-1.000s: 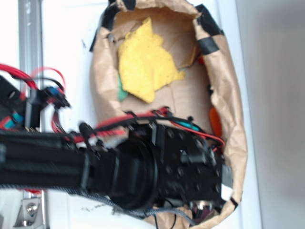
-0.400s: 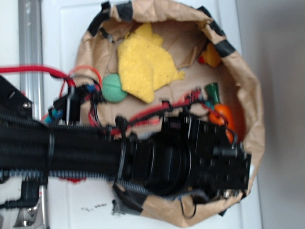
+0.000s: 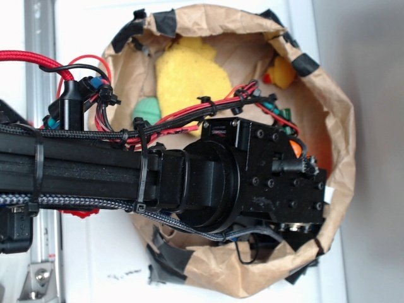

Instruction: Grab the blue rope.

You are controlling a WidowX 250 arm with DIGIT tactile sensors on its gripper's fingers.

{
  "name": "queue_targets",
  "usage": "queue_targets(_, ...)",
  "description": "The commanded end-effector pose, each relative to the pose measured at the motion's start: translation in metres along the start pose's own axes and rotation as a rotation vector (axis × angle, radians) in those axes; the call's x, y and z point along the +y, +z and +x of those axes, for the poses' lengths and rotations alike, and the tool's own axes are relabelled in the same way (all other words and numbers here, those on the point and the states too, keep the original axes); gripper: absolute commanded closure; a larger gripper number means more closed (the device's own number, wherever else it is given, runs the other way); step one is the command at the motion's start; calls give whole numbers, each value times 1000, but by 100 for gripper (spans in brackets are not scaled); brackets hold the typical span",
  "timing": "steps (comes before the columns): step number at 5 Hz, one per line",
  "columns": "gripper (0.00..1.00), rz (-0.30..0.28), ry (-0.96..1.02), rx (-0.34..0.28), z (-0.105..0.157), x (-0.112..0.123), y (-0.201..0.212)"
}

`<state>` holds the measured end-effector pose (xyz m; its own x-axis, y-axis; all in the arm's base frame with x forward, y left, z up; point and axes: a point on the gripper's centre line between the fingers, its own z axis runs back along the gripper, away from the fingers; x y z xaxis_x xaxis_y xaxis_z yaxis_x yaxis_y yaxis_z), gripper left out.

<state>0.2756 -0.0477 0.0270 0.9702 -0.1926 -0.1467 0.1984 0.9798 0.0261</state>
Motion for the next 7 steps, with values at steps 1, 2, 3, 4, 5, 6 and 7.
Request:
queue_targets(1, 100, 19, -34, -58, -6, -20, 6)
queue_targets(2, 100, 24, -54, -48, -9, -28, 0)
queue_targets(3, 100, 32, -7, -94, -14, -19, 32)
queue_targets(4, 100, 16, 95, -171, -31, 5, 79)
queue_targets(5, 100, 8, 205, -193, -57, 31, 122)
queue_targets(6, 100, 20, 248, -188, -63, 34, 145)
queue_targets(7, 100, 26, 260, -184, -61, 33, 147)
